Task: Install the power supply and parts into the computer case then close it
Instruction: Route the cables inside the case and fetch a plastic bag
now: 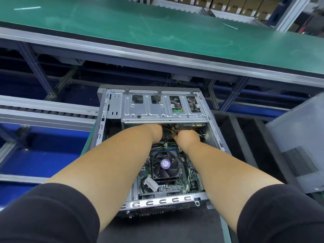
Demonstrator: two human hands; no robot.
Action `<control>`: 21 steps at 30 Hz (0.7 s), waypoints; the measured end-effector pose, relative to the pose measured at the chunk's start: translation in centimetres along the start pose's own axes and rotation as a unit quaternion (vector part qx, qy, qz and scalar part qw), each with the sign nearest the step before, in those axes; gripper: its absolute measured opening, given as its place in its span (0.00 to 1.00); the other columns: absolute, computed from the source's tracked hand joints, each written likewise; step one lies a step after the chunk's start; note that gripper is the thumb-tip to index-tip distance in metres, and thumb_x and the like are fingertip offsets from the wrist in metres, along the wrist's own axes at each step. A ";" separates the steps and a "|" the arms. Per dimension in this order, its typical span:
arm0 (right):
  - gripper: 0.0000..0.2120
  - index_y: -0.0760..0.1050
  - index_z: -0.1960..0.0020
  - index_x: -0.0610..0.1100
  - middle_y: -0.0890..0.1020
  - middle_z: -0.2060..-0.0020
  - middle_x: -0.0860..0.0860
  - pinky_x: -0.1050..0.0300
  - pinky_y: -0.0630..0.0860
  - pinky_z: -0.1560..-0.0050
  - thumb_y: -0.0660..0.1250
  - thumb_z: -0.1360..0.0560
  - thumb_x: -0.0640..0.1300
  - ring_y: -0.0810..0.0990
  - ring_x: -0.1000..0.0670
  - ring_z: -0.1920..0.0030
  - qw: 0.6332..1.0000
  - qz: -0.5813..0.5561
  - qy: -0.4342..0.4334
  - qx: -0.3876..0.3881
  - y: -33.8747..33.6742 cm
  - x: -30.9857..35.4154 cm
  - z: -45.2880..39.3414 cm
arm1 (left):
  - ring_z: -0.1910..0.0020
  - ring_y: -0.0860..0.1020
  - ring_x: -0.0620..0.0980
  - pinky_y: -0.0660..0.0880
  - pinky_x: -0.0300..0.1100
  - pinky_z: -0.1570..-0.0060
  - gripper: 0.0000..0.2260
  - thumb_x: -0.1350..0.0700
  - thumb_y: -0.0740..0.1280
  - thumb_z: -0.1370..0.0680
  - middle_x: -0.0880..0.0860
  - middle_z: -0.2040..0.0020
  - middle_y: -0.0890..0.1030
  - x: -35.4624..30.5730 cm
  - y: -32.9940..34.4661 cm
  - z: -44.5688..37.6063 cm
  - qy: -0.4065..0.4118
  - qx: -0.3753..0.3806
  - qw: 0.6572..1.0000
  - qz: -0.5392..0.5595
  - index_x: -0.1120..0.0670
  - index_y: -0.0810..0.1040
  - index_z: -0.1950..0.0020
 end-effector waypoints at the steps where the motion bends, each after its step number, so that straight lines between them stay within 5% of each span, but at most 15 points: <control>1: 0.17 0.77 0.54 0.42 0.82 0.56 0.44 0.56 0.70 0.58 0.56 0.17 0.52 0.80 0.41 0.50 1.000 0.007 -0.002 0.000 0.1 0.0 -0.2 | 0.54 0.70 0.53 0.70 0.44 0.50 0.11 0.61 0.57 0.18 0.54 0.56 0.71 0.0 0.0 0.1 0.003 0.002 1.000 -0.008 0.61 0.76 0.40; 4: 0.17 0.79 0.44 0.43 0.83 0.52 0.44 0.55 0.72 0.56 0.56 0.17 0.51 0.81 0.42 0.50 1.000 0.007 -0.004 -0.002 0.2 -0.1 -0.4 | 0.56 0.70 0.53 0.69 0.44 0.53 0.07 0.63 0.58 0.19 0.53 0.62 0.70 0.1 0.0 0.2 0.005 0.007 1.000 -0.019 0.57 0.75 0.49; 16: 0.20 0.79 0.41 0.42 0.83 0.47 0.41 0.55 0.70 0.54 0.57 0.17 0.55 0.79 0.41 0.45 1.000 -0.006 -0.009 -0.021 0.4 -0.3 -0.6 | 0.55 0.70 0.53 0.69 0.43 0.54 0.09 0.63 0.57 0.19 0.55 0.60 0.71 0.3 -0.1 0.3 0.016 0.022 0.999 -0.043 0.59 0.76 0.44; 21: 0.21 0.79 0.42 0.40 0.83 0.46 0.41 0.55 0.71 0.53 0.57 0.17 0.55 0.80 0.41 0.44 1.000 0.001 -0.004 -0.017 0.5 -0.2 -0.7 | 0.56 0.70 0.53 0.69 0.43 0.55 0.05 0.64 0.57 0.20 0.52 0.65 0.67 0.3 0.0 0.2 0.019 0.024 0.998 -0.052 0.58 0.71 0.52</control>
Point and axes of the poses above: each hand's wrist, its own z-axis away from the middle knuckle, its own y-axis out of the palm, x = y × z, the point moved 2 cm from there along -z, towards the middle knuckle
